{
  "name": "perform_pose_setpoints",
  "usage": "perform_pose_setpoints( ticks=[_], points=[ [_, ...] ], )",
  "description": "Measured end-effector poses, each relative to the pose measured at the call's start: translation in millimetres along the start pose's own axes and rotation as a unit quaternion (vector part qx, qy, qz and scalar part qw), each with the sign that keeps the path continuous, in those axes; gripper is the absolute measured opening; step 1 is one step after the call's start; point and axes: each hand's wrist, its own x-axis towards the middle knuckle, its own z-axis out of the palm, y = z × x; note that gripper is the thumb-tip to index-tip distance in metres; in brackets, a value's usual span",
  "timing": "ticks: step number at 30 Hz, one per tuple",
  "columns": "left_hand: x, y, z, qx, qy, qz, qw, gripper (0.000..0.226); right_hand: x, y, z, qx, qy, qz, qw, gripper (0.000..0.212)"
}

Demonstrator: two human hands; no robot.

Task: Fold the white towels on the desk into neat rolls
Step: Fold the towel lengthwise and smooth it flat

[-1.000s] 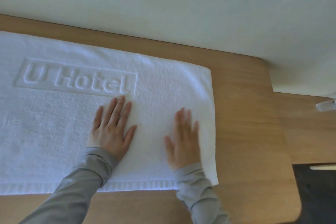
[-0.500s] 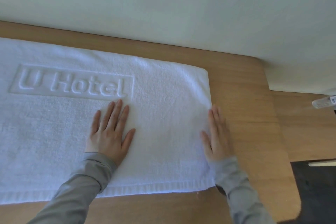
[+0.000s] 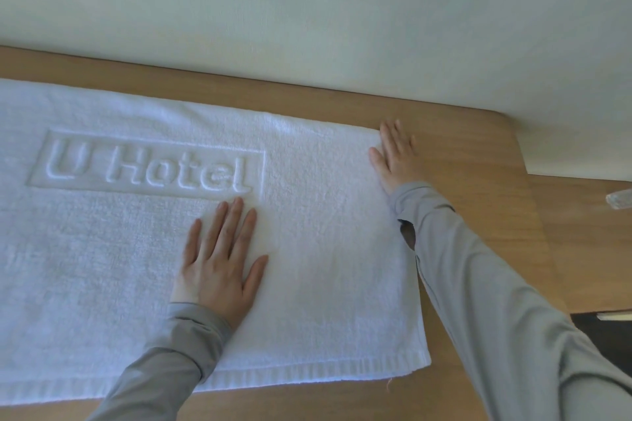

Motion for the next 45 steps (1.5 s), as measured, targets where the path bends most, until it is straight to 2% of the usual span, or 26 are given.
perform_pose_setpoints(
  ticks=[7,11,15,18,21,23,25,27,30,31,33,35,36,38,41,45],
  points=[
    [0,1,-2,0.004,0.000,0.005,1.000,0.064,0,-3,-8,-0.003,-0.038,0.020,0.999,0.056],
    [0,3,-5,0.001,-0.010,-0.002,1.000,0.064,-3,0,-22,0.041,-0.030,0.041,0.998,0.053],
    [1,6,-7,0.018,-0.034,-0.011,0.999,0.070,4,7,-35,0.082,-0.062,0.050,0.993,0.052],
    [-6,18,-8,0.001,-0.024,-0.077,0.997,0.076,14,10,-43,0.130,-0.069,0.042,0.988,0.049],
    [-24,55,-6,-0.080,0.019,-0.218,0.972,0.075,21,12,-51,0.138,-0.083,0.016,0.987,0.044],
    [-41,90,-5,-0.150,0.063,-0.335,0.928,0.067,24,13,-55,0.157,-0.102,0.011,0.982,0.032],
    [-55,130,-6,-0.216,0.115,-0.460,0.854,0.072,26,15,-60,0.181,-0.119,0.010,0.976,0.014],
    [-66,170,-11,-0.291,0.161,-0.594,0.733,0.083,25,17,-65,0.196,-0.138,0.010,0.971,0.016],
    [-71,217,-18,-0.423,0.157,-0.738,0.503,0.092,25,22,-71,0.217,-0.167,0.020,0.962,0.043],
    [-70,230,-20,-0.459,0.148,-0.754,0.447,0.087,25,24,-73,0.221,-0.172,0.023,0.960,0.048],
    [-63,251,-23,-0.518,0.167,-0.758,0.359,0.071,24,26,-77,0.230,-0.180,0.020,0.956,0.050],
    [-54,268,-22,-0.559,0.178,-0.760,0.280,0.079,25,29,-79,0.236,-0.187,0.026,0.953,0.057],
    [-49,274,-23,-0.570,0.176,-0.761,0.256,0.081,25,30,-80,0.236,-0.192,0.031,0.952,0.058],
    [-42,280,-24,-0.588,0.165,-0.756,0.234,0.067,27,32,-80,0.238,-0.203,0.041,0.949,0.053],
    [-38,284,-19,-0.600,0.160,-0.747,0.236,0.047,26,32,-79,0.259,-0.210,0.053,0.941,0.047],
    [-41,291,-14,-0.601,0.206,-0.732,0.247,0.039,25,31,-77,0.314,-0.199,0.065,0.926,0.052]
  ],
)
